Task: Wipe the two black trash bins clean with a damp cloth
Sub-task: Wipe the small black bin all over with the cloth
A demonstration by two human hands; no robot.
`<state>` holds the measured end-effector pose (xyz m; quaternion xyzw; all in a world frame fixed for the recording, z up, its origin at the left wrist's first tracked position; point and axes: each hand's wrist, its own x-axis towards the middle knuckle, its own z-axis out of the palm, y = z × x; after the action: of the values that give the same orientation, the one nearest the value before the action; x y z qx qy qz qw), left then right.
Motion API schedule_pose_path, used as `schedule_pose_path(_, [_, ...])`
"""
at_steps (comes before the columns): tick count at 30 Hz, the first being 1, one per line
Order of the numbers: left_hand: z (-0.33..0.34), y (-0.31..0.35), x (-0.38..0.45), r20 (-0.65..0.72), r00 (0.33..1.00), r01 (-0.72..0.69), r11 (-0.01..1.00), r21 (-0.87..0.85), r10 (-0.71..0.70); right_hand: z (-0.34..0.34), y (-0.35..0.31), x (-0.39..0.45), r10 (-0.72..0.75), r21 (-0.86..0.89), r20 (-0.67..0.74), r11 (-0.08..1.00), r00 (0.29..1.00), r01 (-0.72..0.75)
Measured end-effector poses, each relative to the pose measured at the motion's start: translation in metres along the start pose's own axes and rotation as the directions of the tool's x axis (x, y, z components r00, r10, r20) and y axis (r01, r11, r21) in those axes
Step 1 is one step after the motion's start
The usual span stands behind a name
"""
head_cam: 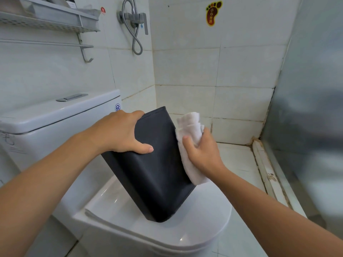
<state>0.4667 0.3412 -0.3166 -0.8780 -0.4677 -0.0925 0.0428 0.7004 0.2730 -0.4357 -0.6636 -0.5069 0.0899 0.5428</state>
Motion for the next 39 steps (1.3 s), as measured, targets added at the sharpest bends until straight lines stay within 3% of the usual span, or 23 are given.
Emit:
schedule_pose_path(2, [0.002, -0.007, 0.002, -0.003, 1.0, 0.013, 1.0, -0.018, -0.013, -0.001, 0.009, -0.004, -0.169, -0.136, 0.15, 0.972, 0.974, 0.189])
schedule_pose_path(4, [0.005, -0.011, 0.003, -0.01, 1.0, 0.004, 0.999, -0.053, -0.005, 0.0, 0.021, -0.004, -0.238, -0.209, 0.215, 0.936, 0.947, 0.282])
schedule_pose_path(8, [0.007, -0.012, 0.006, -0.022, 1.0, 0.0, 0.997, -0.079, -0.002, 0.013, 0.017, -0.012, -0.202, -0.313, 0.125, 0.921, 0.971, 0.232])
schedule_pose_path(11, [0.009, -0.014, 0.006, -0.025, 1.0, 0.005, 0.997, -0.079, -0.007, 0.027, 0.0, -0.025, -0.292, -0.436, 0.048, 0.854, 0.955, 0.283])
schedule_pose_path(17, [0.008, -0.013, 0.006, -0.011, 1.0, -0.027, 0.99, -0.136, 0.025, 0.029, 0.012, -0.033, -0.435, -0.401, 0.074, 0.811, 0.898, 0.426])
schedule_pose_path(19, [0.008, -0.013, 0.005, -0.008, 1.0, -0.027, 0.991, -0.13, 0.026, 0.027, 0.015, -0.024, -0.379, -0.391, 0.05, 0.844, 0.924, 0.368])
schedule_pose_path(23, [0.007, -0.015, 0.001, -0.013, 1.0, -0.001, 0.992, -0.126, -0.001, 0.032, 0.013, 0.003, -0.085, -0.329, -0.106, 0.943, 0.991, 0.045])
schedule_pose_path(24, [0.007, -0.014, 0.001, -0.005, 1.0, 0.002, 0.993, -0.12, -0.003, 0.033, 0.011, 0.002, -0.081, -0.325, -0.132, 0.945, 0.988, 0.034])
schedule_pose_path(26, [0.006, -0.012, 0.004, 0.007, 1.0, -0.003, 0.994, -0.105, 0.004, 0.034, 0.007, -0.012, -0.217, -0.365, -0.126, 0.918, 0.968, 0.158])
schedule_pose_path(28, [0.007, -0.012, 0.005, 0.007, 1.0, -0.017, 0.993, -0.116, 0.018, 0.036, 0.003, -0.035, -0.389, -0.352, -0.01, 0.864, 0.921, 0.361])
schedule_pose_path(30, [0.008, -0.014, 0.005, 0.005, 0.999, -0.03, 0.99, -0.141, 0.031, 0.035, 0.003, -0.042, -0.444, -0.346, 0.056, 0.831, 0.894, 0.435])
schedule_pose_path(32, [0.008, -0.016, 0.004, 0.0, 0.999, -0.035, 0.989, -0.144, 0.035, 0.034, 0.006, -0.028, -0.388, -0.382, 0.015, 0.849, 0.922, 0.364])
schedule_pose_path(36, [0.009, -0.019, 0.004, -0.01, 1.0, -0.028, 0.99, -0.139, 0.027, 0.032, 0.01, 0.004, -0.113, -0.34, -0.096, 0.937, 0.989, 0.074])
schedule_pose_path(39, [0.01, -0.017, 0.005, -0.006, 1.0, -0.021, 0.992, -0.124, 0.02, 0.03, 0.003, 0.0, -0.088, -0.327, -0.118, 0.944, 0.989, 0.045])
